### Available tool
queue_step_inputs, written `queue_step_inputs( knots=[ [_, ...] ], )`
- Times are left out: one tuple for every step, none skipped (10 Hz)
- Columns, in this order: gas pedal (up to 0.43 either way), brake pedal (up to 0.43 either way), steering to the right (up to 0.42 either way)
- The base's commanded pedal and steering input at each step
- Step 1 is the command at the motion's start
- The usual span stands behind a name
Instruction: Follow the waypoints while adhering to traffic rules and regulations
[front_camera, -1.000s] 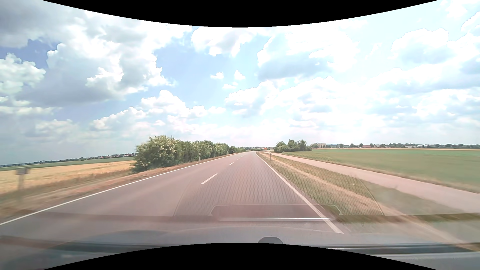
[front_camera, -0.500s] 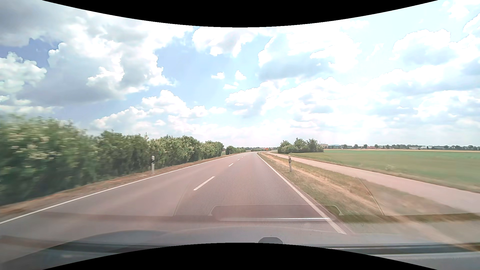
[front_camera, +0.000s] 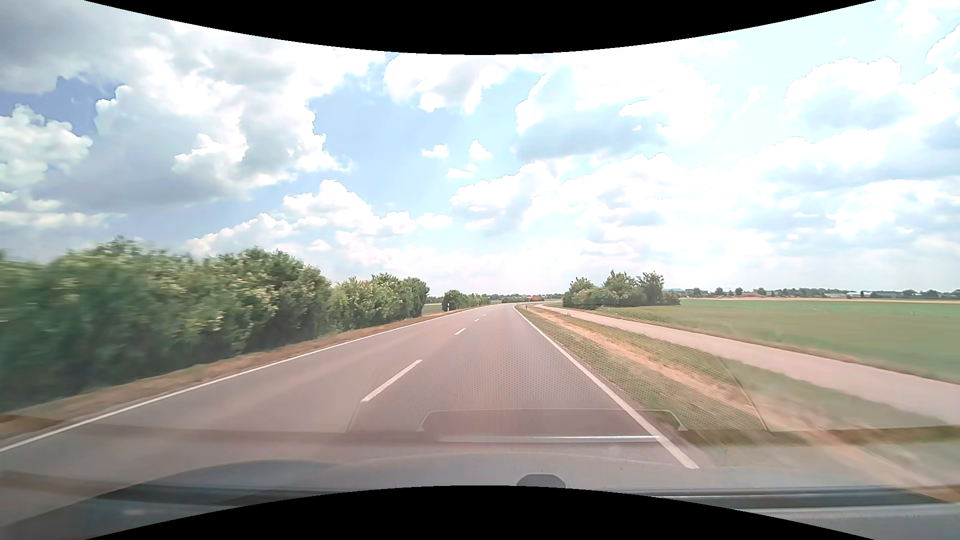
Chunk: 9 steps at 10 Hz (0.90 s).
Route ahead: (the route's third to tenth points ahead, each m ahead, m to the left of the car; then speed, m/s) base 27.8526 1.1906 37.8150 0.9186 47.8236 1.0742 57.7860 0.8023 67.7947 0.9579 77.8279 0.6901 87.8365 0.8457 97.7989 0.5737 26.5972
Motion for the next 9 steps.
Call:
queue_step_inputs(
  knots=[
    [0.197, 0.000, -0.002],
    [0.197, 0.000, -0.002],
    [0.197, 0.000, -0.002],
    [0.197, 0.000, -0.002],
    [0.197, 0.000, -0.002],
    [0.197, 0.000, -0.002],
    [0.189, 0.000, -0.002],
    [0.189, 0.000, -0.002],
    [0.189, 0.000, -0.002]
  ],
)
